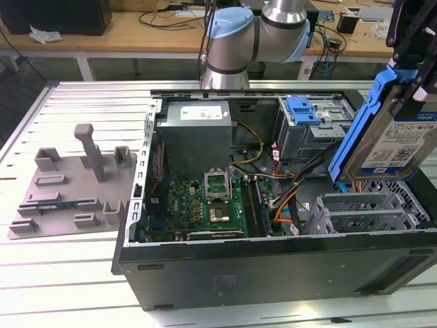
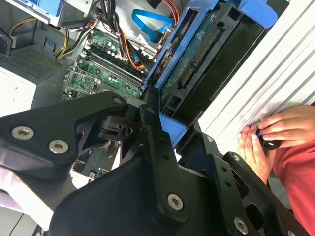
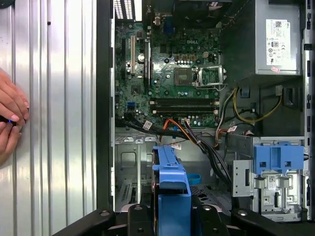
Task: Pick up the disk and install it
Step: 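Insert the disk into the insertion slot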
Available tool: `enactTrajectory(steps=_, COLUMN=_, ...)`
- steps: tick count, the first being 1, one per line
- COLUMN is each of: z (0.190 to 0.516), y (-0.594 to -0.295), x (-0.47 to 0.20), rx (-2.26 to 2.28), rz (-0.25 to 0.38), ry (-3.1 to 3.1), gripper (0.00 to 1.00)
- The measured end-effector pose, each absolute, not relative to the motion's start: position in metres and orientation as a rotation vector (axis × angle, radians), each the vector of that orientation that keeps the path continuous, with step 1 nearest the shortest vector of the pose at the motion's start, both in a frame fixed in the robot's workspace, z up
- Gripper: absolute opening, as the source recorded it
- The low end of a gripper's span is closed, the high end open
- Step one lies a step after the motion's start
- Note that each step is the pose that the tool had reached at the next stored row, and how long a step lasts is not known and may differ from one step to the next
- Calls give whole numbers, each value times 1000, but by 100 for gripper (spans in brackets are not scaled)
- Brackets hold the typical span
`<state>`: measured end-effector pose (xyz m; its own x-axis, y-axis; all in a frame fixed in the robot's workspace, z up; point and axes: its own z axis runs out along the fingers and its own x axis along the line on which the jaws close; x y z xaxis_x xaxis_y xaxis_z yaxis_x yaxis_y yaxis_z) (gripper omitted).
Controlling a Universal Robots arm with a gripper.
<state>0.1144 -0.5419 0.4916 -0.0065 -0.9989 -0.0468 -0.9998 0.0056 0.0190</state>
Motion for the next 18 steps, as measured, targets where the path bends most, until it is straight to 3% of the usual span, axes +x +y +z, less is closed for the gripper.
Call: enactTrajectory(steps=18, z=487, y=-548, x=114, rx=-2220, rz=71, ry=2194, gripper=37)
